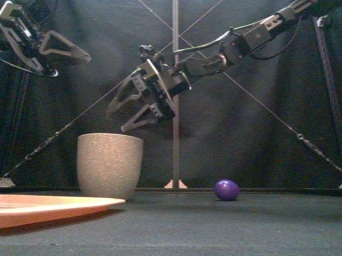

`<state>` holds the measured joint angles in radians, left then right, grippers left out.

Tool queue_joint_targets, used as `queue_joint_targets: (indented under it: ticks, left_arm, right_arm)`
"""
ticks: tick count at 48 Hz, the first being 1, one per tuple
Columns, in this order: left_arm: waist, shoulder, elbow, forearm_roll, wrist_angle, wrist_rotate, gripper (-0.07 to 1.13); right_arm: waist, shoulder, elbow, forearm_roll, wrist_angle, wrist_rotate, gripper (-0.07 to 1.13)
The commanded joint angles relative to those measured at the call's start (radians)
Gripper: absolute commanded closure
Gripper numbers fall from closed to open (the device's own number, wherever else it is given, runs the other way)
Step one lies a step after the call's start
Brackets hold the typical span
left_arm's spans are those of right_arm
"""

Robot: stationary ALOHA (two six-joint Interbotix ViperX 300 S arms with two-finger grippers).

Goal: Pick the onion then place it in the grey bowl
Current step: Drop onion in the grey bowl and return to neutral

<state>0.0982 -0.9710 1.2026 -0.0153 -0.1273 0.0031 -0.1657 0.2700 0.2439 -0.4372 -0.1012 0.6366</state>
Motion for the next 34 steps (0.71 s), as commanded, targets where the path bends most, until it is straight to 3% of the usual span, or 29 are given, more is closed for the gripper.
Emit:
queue_joint_targets:
  ticks: [1,12,34]
  left_arm:
    - [0.003,0.002,-0.015,0.000,-0.009,0.000,1.02]
    - [0.003,0.003,-0.012,0.000,-0.009,0.002,1.02]
    - [0.014,0.002,-0.008,0.002,-0.009,0.002,1.01]
  right_arm:
    - [0.000,-0.061,0.003,-0.005,-0.012,-0.006,0.05]
    - [0.034,-0.201,0.135,-0.052,-0.067,-0.005,0.05]
    - [0.057,-0.565,0.523,-0.020,-0.244,0.008,0.05]
